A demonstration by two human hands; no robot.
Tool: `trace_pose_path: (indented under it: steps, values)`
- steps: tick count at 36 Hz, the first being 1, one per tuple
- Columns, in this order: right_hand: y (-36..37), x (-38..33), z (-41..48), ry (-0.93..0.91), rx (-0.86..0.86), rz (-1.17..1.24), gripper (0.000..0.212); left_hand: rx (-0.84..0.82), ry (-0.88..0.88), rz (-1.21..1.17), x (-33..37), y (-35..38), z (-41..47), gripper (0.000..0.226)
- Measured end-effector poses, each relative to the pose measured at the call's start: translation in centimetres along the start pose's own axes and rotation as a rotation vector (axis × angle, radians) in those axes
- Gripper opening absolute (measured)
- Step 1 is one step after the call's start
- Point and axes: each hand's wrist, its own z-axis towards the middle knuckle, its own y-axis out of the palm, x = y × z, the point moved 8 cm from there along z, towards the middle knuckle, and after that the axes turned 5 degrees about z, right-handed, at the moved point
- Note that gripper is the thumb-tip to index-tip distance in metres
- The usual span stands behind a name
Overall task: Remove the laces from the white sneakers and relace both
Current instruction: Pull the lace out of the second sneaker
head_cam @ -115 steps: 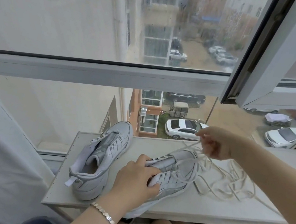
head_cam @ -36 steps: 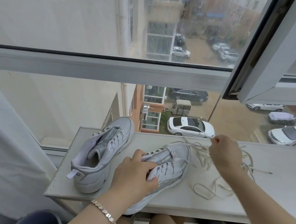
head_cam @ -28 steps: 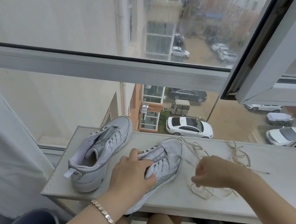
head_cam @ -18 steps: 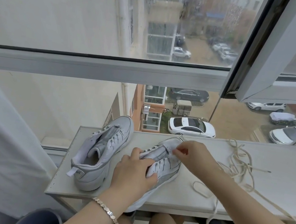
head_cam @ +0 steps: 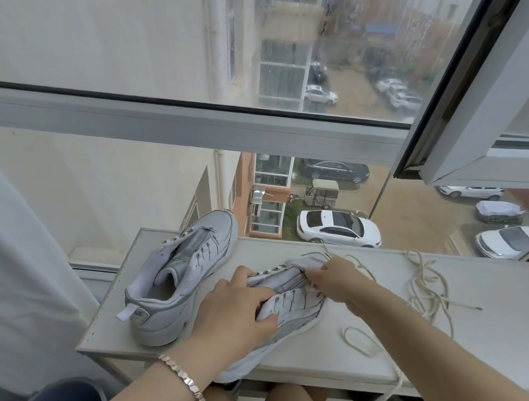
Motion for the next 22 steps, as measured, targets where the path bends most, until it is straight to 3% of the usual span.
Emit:
trace_pose_path:
  steps: [4,9,11,14,18,20,22]
  values:
    - [0.1,1.8,0.1,0.084,-0.071,0.549,0.025,-0.021,0.008,-0.037,-0.3,0.1,0.0,0.022]
    - [0.6,2.4,-0.2,0.14,-0.298,0.603,0.03,-0.043,0.035,-0.062,-0.5,0.1,-0.1,0.021]
    - [-0.1,2.1,-0.3,0.074,-0.307,0.403,0.027,-0.052,0.054,-0.064,-0.3,0.0,-0.2,0.021]
    - [-2.2,0.8,0.0,-0.139,-0.176,-0.226,0.024,-0.072,0.093,-0.048,0.1,0.3,-0.3,0.024]
    - [-5.5,-1.6,0.4,-0.312,0.186,-0.673,0.023,-0.069,0.079,-0.072,-0.2,0.2,-0.3,0.024]
    - [-6.4,-2.0,0.8,-0.305,0.299,-0.496,0.026,-0.055,0.049,-0.09,-0.6,0.0,-0.1,0.023]
    - [-5.9,-0.6,1.8,-0.17,0.231,0.118,0.021,-0.052,0.024,-0.095,-0.8,-0.1,0.1,0.024]
